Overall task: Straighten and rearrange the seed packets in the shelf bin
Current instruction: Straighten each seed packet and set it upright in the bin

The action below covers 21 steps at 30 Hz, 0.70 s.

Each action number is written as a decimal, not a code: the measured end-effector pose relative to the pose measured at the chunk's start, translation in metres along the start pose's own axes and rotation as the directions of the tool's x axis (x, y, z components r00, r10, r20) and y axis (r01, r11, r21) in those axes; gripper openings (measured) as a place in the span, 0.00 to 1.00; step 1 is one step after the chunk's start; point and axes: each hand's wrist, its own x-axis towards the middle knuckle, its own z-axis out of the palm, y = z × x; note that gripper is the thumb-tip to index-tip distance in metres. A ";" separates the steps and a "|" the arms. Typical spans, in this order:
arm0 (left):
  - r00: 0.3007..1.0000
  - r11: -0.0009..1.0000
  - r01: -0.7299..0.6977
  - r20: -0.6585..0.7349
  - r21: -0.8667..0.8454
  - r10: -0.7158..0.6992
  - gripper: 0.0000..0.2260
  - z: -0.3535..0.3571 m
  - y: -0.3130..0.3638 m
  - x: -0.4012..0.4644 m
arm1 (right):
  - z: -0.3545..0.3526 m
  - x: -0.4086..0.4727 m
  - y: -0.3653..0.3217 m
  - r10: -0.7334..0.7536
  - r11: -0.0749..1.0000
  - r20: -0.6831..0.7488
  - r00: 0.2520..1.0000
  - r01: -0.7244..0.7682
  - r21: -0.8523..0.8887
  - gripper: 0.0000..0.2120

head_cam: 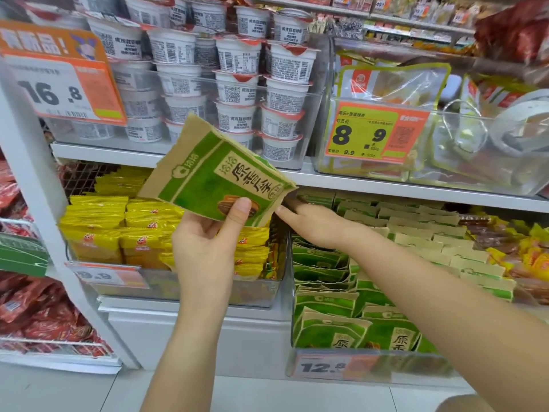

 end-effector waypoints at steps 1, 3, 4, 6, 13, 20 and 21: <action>1.000 1.000 0.004 0.000 0.004 -0.004 0.11 0.001 0.000 0.000 | -0.002 -0.008 0.000 -0.020 0.999 -0.008 1.000 0.020 0.039 0.29; 1.000 1.000 0.011 -0.001 0.006 -0.011 0.10 0.002 0.001 -0.001 | -0.007 -0.025 0.002 -0.038 0.995 -0.016 0.999 0.039 0.090 0.29; 1.000 1.000 0.017 0.001 -0.001 -0.017 0.10 0.004 0.001 -0.001 | -0.009 -0.034 0.003 -0.042 0.995 -0.019 0.999 0.043 0.086 0.29; 1.000 0.999 0.031 0.004 -0.012 -0.031 0.10 0.007 0.000 -0.004 | -0.015 -0.052 0.004 -0.047 0.998 -0.019 0.999 0.047 0.037 0.29; 0.987 0.997 0.082 0.141 0.009 -0.083 0.13 0.024 0.003 -0.018 | -0.034 -0.106 0.015 0.051 0.823 -0.282 0.958 0.120 0.556 0.14; 0.854 0.971 0.214 0.461 0.107 -0.240 0.16 0.051 0.007 -0.034 | -0.034 -0.138 0.015 -0.055 0.439 -0.217 0.975 0.219 0.872 0.16; 0.847 0.969 0.218 0.472 0.114 -0.246 0.16 0.054 0.007 -0.034 | -0.034 -0.140 0.019 -0.056 0.414 -0.234 0.971 0.236 0.879 0.14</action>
